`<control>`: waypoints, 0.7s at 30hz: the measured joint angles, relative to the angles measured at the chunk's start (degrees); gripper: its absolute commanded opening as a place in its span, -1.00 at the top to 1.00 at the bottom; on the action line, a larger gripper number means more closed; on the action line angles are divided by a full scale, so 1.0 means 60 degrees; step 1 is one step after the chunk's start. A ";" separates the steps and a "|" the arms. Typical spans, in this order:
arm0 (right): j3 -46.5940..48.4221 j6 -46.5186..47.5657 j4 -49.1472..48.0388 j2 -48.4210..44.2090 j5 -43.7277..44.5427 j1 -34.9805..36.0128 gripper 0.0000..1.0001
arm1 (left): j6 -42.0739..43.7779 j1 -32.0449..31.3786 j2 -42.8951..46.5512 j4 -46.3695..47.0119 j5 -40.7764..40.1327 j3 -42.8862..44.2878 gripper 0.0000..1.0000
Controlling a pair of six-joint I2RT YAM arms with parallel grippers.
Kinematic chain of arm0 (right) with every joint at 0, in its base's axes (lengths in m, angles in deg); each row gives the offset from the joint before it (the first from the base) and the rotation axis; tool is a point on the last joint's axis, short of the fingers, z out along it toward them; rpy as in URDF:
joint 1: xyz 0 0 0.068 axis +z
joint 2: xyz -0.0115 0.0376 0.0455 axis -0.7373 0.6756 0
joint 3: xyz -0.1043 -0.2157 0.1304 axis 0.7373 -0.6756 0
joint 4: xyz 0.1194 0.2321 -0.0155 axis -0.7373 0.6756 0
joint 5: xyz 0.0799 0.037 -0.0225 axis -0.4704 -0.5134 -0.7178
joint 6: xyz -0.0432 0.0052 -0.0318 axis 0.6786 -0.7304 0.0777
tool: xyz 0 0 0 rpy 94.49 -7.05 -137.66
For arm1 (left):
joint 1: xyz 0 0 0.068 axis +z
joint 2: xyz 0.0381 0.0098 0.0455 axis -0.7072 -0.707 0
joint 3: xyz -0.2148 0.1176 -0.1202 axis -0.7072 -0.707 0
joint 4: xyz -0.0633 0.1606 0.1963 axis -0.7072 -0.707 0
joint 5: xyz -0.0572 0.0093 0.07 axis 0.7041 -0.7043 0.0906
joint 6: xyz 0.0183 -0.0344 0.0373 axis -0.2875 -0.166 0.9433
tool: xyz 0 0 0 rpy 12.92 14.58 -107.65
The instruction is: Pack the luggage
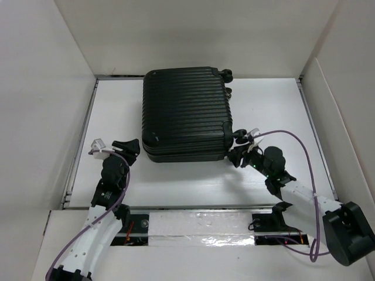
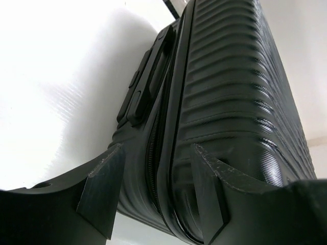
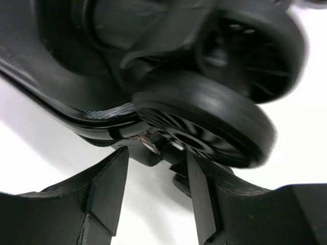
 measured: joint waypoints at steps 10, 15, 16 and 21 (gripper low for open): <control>0.0149 0.0255 -0.0900 0.0962 -0.1228 -0.0004 0.79 | 0.0018 0.0000 -0.1089 0.1104 0.0572 -0.0466 0.01; 0.0102 0.0051 -0.0984 0.0976 -0.0270 0.0714 1.00 | 0.0022 0.0084 -0.1650 0.2036 0.0652 -0.0754 0.01; 0.0087 0.0004 -0.0976 0.0925 0.0226 0.1100 1.00 | 0.0022 0.0124 -0.1741 0.2193 0.0634 -0.0776 0.01; 0.0157 -0.0372 -0.0521 0.0703 0.2696 0.3559 1.00 | 0.0007 0.0302 -0.2182 0.3198 0.0506 -0.1020 0.02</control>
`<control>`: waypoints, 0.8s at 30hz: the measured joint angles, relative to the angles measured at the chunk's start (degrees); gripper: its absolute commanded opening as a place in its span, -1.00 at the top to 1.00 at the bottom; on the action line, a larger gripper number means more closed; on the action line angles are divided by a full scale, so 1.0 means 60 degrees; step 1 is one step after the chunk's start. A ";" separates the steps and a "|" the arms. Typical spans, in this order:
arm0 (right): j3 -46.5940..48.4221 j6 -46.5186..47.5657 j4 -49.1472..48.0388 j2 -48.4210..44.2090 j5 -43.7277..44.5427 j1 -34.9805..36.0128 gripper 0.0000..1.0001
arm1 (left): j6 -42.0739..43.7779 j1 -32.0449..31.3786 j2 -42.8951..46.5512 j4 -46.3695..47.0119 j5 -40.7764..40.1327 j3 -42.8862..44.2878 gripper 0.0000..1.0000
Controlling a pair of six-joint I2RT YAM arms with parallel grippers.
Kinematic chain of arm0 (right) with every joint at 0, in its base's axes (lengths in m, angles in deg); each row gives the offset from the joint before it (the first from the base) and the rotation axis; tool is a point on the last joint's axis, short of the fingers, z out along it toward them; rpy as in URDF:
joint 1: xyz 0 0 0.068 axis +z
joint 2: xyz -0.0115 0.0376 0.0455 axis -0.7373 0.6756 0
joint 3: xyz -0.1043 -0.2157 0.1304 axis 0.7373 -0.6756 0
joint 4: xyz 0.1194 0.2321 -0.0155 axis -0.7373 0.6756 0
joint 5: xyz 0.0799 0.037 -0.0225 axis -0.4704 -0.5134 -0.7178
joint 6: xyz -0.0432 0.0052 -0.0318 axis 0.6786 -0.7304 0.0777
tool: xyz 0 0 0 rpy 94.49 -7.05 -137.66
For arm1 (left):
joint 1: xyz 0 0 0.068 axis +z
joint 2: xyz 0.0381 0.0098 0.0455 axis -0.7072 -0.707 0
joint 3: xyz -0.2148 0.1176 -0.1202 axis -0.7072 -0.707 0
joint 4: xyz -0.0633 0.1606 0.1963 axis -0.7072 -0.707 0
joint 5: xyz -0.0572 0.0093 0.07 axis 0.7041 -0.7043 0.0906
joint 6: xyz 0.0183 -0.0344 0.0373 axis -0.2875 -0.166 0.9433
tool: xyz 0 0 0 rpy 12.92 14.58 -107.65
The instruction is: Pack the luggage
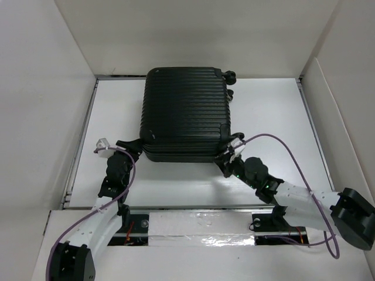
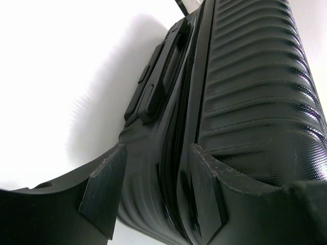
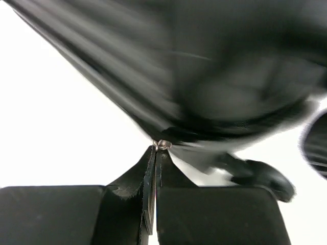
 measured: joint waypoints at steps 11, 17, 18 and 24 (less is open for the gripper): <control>0.1541 -0.0492 0.2018 0.0670 0.2361 0.1938 1.00 | -0.0033 -0.0029 -0.0608 0.1351 0.1228 -0.0280 0.02; 0.3636 -0.0729 0.1260 0.3840 0.2259 0.2903 1.00 | -0.0208 -0.0036 -0.1027 0.2331 0.1825 -0.0648 0.03; 0.3989 -0.0732 0.1111 0.4306 0.2131 0.2987 1.00 | -0.0233 -0.0040 -0.1107 0.2466 0.1938 -0.0667 0.03; 0.6247 -0.0707 0.1137 0.6382 0.1377 0.3410 1.00 | -0.0240 -0.0040 -0.1508 0.3042 0.2517 -0.0674 0.03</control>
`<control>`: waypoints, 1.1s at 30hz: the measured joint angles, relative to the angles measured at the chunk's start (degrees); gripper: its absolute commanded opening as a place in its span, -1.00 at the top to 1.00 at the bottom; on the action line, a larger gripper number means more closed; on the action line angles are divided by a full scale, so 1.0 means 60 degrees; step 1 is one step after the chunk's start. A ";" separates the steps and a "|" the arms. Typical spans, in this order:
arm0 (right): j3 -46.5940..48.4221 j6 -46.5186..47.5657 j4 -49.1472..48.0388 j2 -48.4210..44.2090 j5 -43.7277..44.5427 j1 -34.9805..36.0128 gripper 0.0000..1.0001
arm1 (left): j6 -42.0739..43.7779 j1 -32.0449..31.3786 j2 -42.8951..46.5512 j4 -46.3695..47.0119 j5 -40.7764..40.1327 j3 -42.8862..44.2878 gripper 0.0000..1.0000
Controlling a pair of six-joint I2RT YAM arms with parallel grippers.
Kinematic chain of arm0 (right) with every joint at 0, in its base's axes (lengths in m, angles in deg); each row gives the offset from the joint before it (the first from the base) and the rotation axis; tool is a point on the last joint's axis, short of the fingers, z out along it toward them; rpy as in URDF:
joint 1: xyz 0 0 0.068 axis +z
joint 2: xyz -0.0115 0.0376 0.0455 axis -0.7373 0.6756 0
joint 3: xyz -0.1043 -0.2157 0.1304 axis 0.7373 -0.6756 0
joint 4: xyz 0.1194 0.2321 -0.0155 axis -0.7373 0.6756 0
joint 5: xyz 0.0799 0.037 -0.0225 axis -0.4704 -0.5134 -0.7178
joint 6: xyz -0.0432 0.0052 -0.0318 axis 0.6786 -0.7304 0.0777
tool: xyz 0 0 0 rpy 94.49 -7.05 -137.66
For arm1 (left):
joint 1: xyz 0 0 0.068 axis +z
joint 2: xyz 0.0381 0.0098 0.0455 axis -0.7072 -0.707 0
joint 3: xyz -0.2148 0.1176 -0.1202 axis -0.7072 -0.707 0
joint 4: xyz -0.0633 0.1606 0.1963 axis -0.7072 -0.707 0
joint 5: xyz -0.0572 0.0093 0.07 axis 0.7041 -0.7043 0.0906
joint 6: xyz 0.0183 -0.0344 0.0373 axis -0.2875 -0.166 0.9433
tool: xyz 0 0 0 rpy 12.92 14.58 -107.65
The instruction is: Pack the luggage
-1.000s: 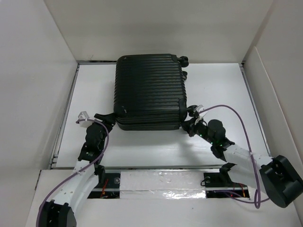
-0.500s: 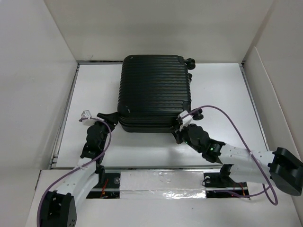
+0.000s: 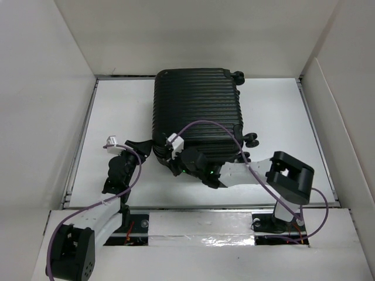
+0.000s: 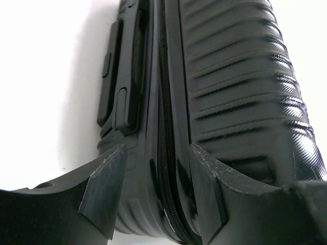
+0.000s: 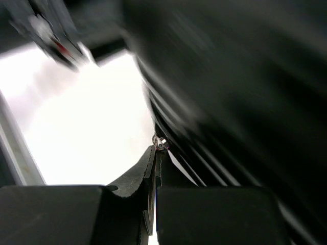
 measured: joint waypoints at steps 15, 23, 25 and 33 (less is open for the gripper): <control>0.0248 -0.0117 -0.0878 0.0641 -0.1147 0.0062 -0.18 | 0.0729 -0.0007 -0.0481 0.0022 -0.0033 0.0313 -0.20; -0.1665 -0.0131 0.1198 -0.3508 -0.1158 0.0353 -0.58 | 0.0652 -0.0237 0.0022 -0.0831 -0.0452 0.1206 -0.63; -0.1661 0.0015 0.1865 -0.4619 -0.0958 -0.0044 0.10 | 0.0634 -0.0262 0.0262 -0.0871 -0.0805 0.1494 -0.60; -0.0667 0.0739 0.3530 -0.6142 -0.0401 -0.5712 1.00 | 0.0528 -0.0259 -0.0189 -0.0805 -0.2069 0.2007 -0.36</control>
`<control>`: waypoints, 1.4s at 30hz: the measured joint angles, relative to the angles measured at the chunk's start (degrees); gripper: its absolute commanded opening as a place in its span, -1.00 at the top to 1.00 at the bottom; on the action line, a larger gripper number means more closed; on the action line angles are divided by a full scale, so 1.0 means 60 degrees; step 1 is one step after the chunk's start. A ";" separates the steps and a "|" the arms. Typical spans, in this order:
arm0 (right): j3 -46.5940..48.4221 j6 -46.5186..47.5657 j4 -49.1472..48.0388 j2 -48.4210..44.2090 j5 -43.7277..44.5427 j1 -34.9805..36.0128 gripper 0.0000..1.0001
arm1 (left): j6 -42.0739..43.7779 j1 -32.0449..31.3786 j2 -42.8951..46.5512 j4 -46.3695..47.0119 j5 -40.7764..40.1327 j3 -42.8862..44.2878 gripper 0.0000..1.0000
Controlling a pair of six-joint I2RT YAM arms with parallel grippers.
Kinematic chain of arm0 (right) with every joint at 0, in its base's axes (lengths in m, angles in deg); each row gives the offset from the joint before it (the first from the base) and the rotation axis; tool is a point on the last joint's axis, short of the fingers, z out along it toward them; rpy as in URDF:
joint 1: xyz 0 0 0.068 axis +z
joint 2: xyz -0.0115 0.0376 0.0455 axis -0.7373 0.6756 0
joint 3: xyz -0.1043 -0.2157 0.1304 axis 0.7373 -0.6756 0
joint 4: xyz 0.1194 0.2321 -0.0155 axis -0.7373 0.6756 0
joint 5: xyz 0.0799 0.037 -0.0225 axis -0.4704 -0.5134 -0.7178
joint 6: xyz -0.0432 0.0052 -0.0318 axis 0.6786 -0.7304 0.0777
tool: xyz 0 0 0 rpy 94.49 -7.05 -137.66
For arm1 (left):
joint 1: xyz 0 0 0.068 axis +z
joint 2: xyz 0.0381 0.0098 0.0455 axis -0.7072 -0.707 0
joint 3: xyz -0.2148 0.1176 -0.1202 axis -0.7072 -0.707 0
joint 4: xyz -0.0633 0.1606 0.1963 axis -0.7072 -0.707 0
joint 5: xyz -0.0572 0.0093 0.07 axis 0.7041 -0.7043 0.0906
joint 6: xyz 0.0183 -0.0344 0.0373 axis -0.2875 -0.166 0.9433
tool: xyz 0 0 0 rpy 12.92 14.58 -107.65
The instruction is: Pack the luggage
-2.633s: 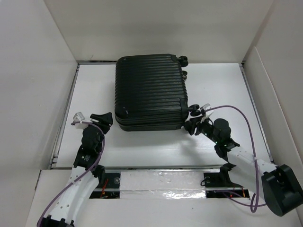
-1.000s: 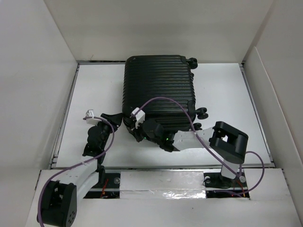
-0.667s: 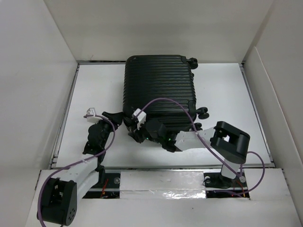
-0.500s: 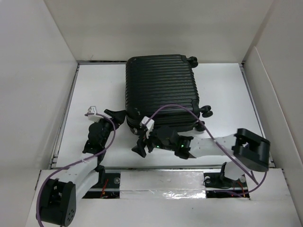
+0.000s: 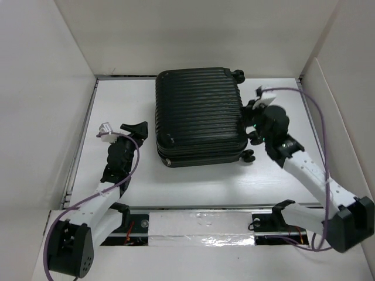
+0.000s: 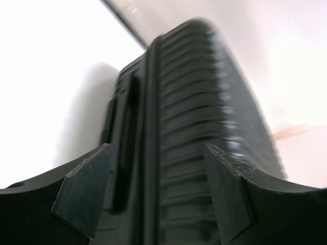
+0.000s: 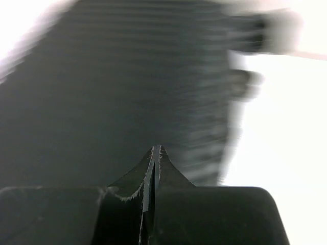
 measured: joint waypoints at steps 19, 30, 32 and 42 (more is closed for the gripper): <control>0.5184 0.1024 0.2852 0.6787 -0.2412 -0.3610 0.63 | 0.0688 0.0029 -0.2153 0.0251 0.1625 0.0597 -0.23; 0.8586 0.2178 0.3712 0.9176 -0.3585 -0.3479 0.58 | 0.1443 -0.0798 -0.1271 -0.0106 0.1297 0.0189 -0.17; 0.9056 0.2335 0.3781 0.9493 -0.3461 -0.3483 0.57 | 0.1690 -0.1665 -0.0911 -0.0499 0.0503 0.0182 -0.16; 1.2706 0.2787 0.5147 1.1679 -0.3756 -0.3206 0.50 | 0.1486 -0.5468 0.0328 -0.1526 -0.1147 -0.0266 -0.09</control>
